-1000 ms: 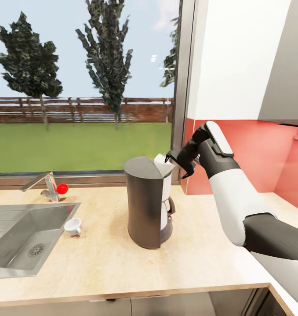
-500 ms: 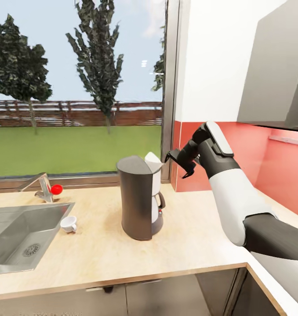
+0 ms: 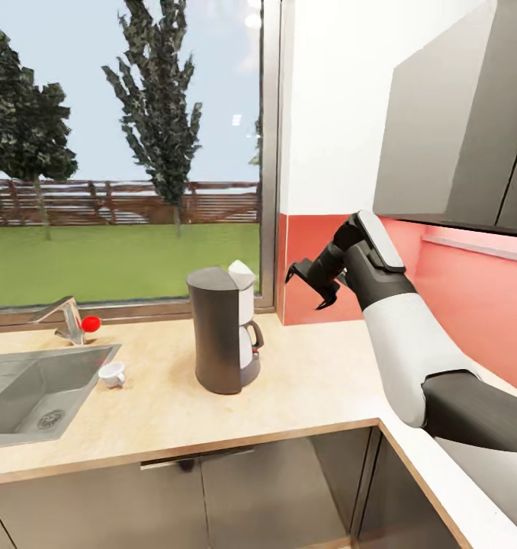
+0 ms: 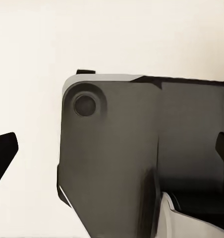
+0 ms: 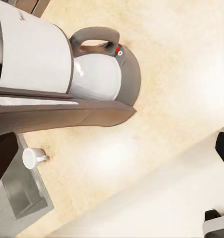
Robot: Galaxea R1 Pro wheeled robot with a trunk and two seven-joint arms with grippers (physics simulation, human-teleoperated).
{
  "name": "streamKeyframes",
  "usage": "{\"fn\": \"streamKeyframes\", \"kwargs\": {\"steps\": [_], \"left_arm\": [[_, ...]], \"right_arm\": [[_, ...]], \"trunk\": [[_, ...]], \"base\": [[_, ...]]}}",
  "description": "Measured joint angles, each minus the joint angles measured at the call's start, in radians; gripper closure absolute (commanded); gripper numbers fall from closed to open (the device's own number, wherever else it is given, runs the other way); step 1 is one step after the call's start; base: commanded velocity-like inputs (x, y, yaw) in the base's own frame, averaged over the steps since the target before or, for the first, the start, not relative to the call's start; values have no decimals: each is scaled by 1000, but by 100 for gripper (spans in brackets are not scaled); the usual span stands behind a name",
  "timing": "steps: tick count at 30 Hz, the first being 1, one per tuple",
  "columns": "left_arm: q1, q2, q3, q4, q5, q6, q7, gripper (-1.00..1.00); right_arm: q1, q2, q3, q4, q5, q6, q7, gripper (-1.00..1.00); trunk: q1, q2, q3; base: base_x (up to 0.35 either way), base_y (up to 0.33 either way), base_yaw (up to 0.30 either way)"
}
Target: Set up a coffee station on the kitchen countertop: keep the coffee maker on the countertop, move the bottle of coffee from the kitchen shelf to the counter next to the coffee maker, place a paper coffee filter on top of the coffee maker, put the saucer next to the coffee maker with the coffee cup on the saucer, and place the electric kettle next to the coffee maker.
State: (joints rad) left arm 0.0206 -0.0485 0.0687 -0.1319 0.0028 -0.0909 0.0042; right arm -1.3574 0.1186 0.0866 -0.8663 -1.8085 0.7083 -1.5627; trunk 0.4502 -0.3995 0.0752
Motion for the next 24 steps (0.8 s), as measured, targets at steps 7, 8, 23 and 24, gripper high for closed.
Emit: {"fn": "streamKeyframes", "kwargs": {"steps": [7, 8, 23, 24], "left_arm": [[0, 0, -1, 0, 0, 0, 0, -100], [0, 0, -1, -1, 0, 0, 0, -100], [0, 0, -3, -5, 0, 0, 0, -100], [0, 0, -3, -6, 0, 0, 0, -100]], "right_arm": [[49, 3, 2, -1, -4, 38, 1, -100], [72, 3, 3, -2, -4, 75, 30, -100], [341, 0, 115, -11, 65, 202, 125, -100], [348, 0, 127, -11, 66, 202, 125, -100]], "trunk": [[0, 0, 2], [0, 0, 2], [0, 0, 2], [0, 0, 2]], "base": [[-123, -75, -7], [-13, -8, -1], [-181, 72, 0], [-289, 147, 0]]}}
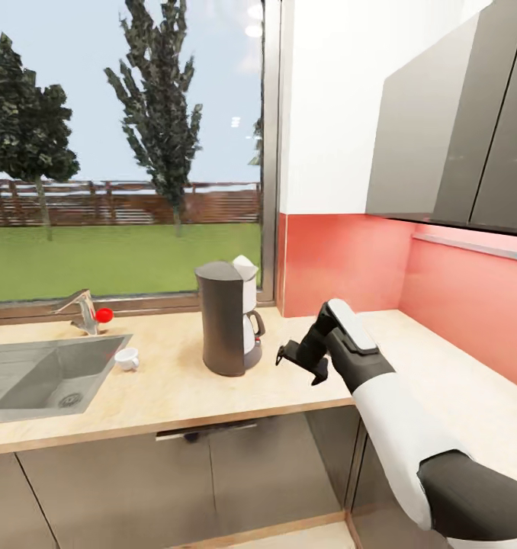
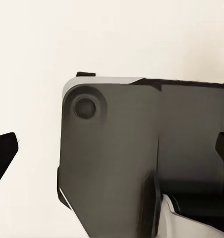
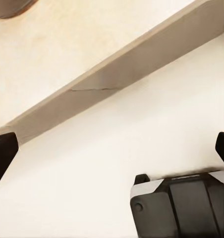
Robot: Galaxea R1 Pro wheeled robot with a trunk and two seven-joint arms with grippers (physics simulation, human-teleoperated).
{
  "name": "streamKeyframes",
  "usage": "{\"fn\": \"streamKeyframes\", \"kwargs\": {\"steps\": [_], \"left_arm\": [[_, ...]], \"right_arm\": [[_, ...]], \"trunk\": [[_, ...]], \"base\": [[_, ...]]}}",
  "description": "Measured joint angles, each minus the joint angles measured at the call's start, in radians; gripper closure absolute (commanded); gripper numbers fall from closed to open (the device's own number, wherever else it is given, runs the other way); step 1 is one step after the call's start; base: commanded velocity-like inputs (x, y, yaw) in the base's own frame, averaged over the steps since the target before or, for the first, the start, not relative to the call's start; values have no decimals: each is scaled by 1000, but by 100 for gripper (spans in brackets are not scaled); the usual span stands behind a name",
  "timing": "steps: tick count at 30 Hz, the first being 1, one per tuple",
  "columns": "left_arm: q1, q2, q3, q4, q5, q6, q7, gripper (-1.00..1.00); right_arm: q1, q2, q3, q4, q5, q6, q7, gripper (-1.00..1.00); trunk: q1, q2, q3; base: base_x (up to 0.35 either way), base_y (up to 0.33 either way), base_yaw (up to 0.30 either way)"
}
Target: Set up a coffee station on the kitchen countertop: keep the coffee maker on the countertop, move the bottle of coffee from the kitchen shelf to the counter next to the coffee maker, place a paper coffee filter on top of the coffee maker, put the saucer next to the coffee maker with the coffee cup on the saucer, and place the electric kettle next to the coffee maker.
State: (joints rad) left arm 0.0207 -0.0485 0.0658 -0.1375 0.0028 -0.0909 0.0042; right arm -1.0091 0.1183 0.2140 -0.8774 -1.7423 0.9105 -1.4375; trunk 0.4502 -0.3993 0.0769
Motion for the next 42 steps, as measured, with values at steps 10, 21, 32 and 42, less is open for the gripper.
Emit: {"fn": "streamKeyframes", "kwargs": {"steps": [10, 21, 32, 42], "left_arm": [[0, 0, 0, -7, 0, 1, 0, -100], [0, 0, 0, -31, 0, 2, 0, -100], [0, -1, -1, -31, -1, 0, -2, -100], [0, 0, 0, -31, 0, 0, -3, -100]], "right_arm": [[142, 0, 115, -11, 3, -1, 4, -100], [470, 0, 183, -248, 177, -4, 24, -100], [680, -89, 430, 248, 968, -343, 1047, -100], [684, -93, 449, 654, 1215, -742, 1367, -100]], "trunk": [[0, 0, 0], [-1, 0, 0], [-1, 0, 0], [0, 0, 0]], "base": [[-170, 88, 0], [-8, 4, 0], [0, 0, 0], [0, 0, 0]]}}
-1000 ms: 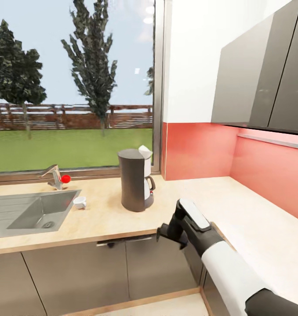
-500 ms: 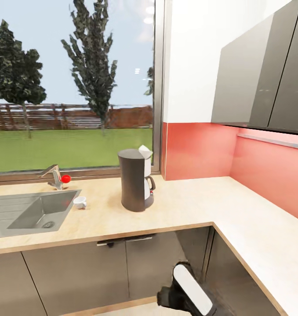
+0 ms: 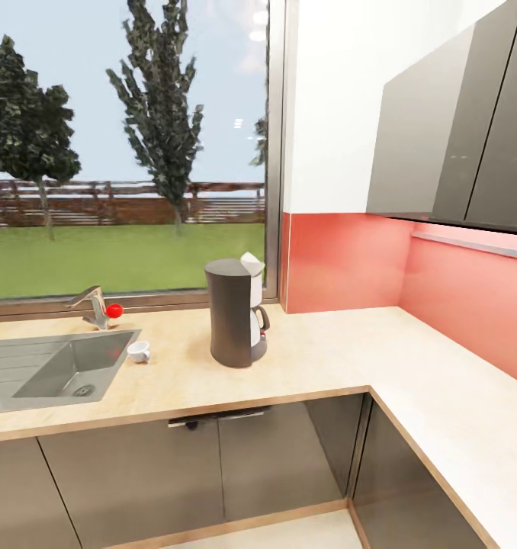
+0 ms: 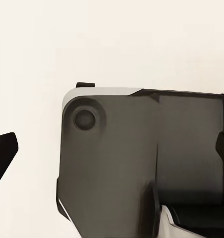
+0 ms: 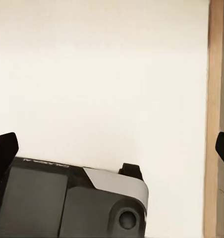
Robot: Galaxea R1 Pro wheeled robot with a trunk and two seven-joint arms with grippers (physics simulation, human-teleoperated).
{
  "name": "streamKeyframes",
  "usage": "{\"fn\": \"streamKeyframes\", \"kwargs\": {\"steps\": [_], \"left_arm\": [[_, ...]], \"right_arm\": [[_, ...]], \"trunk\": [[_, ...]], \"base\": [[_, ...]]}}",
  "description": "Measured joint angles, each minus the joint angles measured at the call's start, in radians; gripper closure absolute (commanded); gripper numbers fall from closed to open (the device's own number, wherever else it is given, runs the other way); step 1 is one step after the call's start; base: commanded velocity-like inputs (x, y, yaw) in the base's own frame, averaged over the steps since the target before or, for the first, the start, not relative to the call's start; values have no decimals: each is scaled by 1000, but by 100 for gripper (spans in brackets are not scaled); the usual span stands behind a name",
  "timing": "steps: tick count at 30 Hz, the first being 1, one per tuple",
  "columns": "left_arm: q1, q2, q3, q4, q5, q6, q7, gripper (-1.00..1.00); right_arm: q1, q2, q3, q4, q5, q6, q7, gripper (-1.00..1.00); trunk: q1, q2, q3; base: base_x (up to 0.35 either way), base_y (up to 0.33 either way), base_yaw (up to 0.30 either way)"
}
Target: Set up a coffee station on the kitchen countertop: keep the coffee maker on the countertop, move the bottle of coffee from the kitchen shelf to the counter next to the coffee maker, place a paper coffee filter on top of the coffee maker, put the saucer next to the coffee maker with the coffee cup on the saucer, and place the electric kettle next to the coffee maker.
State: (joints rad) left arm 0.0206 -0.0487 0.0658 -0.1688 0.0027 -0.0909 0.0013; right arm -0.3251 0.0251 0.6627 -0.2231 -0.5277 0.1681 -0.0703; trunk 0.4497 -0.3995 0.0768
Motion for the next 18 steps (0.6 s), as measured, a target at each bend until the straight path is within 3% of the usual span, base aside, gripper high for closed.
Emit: {"fn": "streamKeyframes", "kwargs": {"steps": [5, 18], "left_arm": [[0, 0, 0, -1, 0, -1, 0, -100], [0, 0, 0, -2, 1, -1, -1, -100]], "right_arm": [[0, 0, -1, 30, 3, -33, 7, -100], [0, 0, -1, 65, 2, -34, 7, -100]], "trunk": [[0, 0, 0], [0, 0, 0]], "base": [[0, 0, 98], [0, 23, 265]]}}
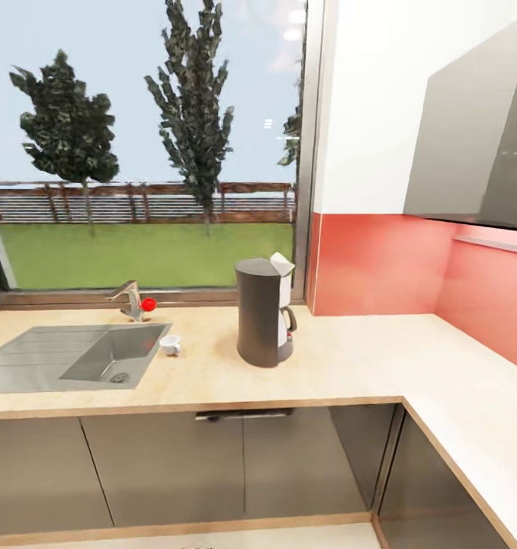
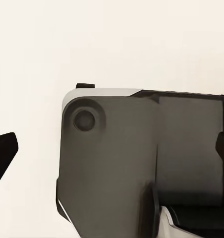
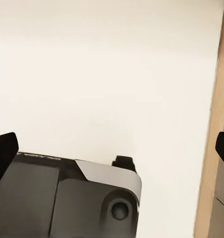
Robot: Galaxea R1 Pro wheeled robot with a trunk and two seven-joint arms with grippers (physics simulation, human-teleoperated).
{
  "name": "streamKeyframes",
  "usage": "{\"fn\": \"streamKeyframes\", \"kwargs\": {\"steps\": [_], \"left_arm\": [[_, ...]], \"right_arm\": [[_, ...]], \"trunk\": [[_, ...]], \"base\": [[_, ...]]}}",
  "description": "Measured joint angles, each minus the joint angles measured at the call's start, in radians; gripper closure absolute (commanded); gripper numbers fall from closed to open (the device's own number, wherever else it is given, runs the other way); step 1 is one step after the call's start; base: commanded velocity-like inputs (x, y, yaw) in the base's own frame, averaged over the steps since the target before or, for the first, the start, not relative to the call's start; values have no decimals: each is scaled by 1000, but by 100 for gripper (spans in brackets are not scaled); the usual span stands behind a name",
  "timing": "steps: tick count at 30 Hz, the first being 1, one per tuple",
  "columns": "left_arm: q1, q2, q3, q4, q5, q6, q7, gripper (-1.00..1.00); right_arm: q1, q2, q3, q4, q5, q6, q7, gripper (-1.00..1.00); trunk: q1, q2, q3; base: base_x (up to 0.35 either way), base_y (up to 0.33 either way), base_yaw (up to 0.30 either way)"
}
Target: Set up a coffee station on the kitchen countertop: keep the coffee maker on the countertop, move the bottle of coffee from the kitchen shelf to the counter next to the coffee maker, place a paper coffee filter on top of the coffee maker, put the saucer next to the coffee maker with the coffee cup on the saucer, and place the electric kettle next to the coffee maker.
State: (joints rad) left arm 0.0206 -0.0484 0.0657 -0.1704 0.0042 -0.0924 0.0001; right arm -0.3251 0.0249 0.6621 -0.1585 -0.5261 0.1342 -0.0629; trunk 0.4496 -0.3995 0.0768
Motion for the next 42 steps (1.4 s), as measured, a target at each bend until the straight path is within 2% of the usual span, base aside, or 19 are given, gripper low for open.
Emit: {"fn": "streamKeyframes", "kwargs": {"steps": [20, 42], "left_arm": [[0, -1, 0, -1, 0, 1, 0, -100], [0, 0, 0, 0, 0, 0, 0, -100]], "right_arm": [[2, 2, 1, 14, 0, 0, 0, -100], [2, 7, 1, 28, 1, 0, 1, -100]], "trunk": [[0, 0, 0], [0, 0, 0]], "base": [[7, 266, 274], [128, 312, 275]]}}
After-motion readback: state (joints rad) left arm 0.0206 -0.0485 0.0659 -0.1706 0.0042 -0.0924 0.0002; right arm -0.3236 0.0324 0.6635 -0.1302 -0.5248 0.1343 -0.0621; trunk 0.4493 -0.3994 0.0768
